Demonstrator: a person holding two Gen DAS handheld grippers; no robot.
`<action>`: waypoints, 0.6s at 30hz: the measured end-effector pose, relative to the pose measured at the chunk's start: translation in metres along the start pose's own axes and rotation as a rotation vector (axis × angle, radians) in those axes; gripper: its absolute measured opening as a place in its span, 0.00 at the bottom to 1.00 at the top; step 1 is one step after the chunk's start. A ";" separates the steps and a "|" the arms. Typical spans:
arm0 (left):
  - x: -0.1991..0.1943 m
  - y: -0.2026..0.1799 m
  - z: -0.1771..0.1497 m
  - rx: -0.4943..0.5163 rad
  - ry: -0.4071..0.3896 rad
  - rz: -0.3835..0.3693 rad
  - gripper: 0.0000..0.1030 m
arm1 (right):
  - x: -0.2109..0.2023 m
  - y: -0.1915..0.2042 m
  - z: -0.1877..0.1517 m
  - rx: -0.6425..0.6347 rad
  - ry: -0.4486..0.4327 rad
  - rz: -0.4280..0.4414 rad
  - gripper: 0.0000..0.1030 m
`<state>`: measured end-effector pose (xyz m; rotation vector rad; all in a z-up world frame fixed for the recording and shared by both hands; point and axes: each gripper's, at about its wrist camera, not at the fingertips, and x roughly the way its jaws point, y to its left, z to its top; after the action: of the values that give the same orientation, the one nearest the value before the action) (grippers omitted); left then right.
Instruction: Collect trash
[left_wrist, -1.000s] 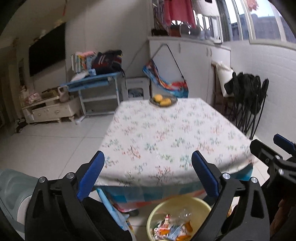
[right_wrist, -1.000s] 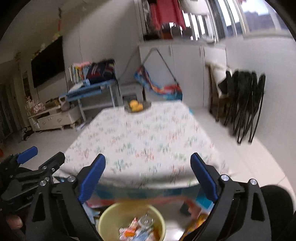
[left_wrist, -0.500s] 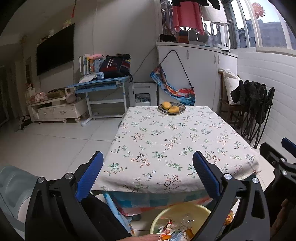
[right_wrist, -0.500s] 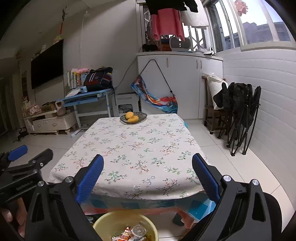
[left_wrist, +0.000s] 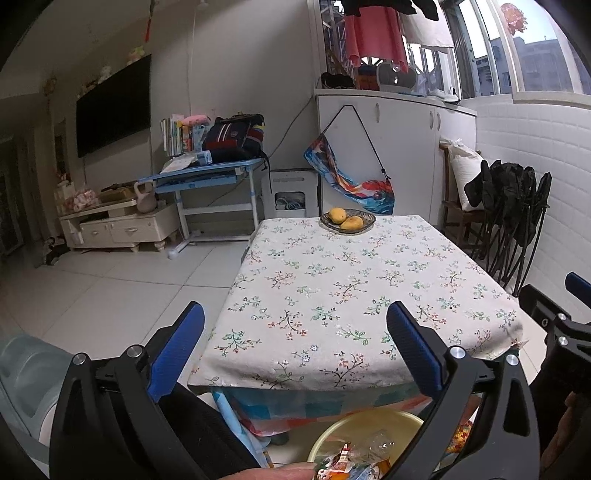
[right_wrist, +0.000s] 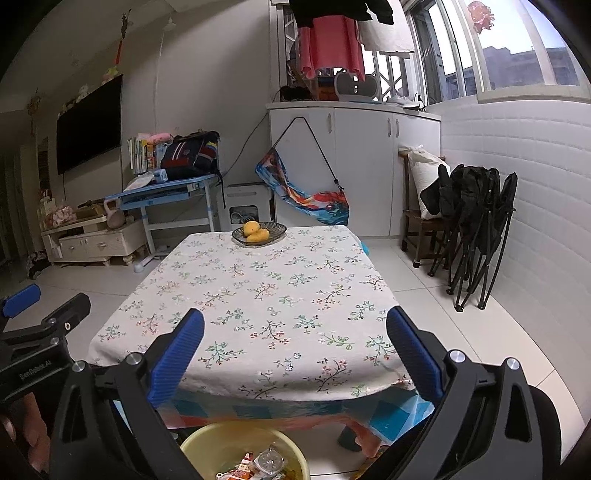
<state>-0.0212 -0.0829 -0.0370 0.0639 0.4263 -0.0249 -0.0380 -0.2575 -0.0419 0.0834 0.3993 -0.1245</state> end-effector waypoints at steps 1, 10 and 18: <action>0.000 0.000 0.000 0.000 -0.002 0.001 0.93 | 0.000 0.001 0.000 -0.002 0.002 -0.001 0.92; 0.001 0.000 0.002 0.002 -0.002 0.006 0.93 | 0.003 0.002 -0.001 -0.014 0.013 -0.003 0.92; -0.001 -0.001 0.000 0.015 -0.017 0.023 0.93 | 0.005 0.003 -0.002 -0.017 0.018 -0.001 0.92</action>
<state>-0.0219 -0.0838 -0.0370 0.0829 0.4085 -0.0061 -0.0340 -0.2544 -0.0450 0.0673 0.4182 -0.1212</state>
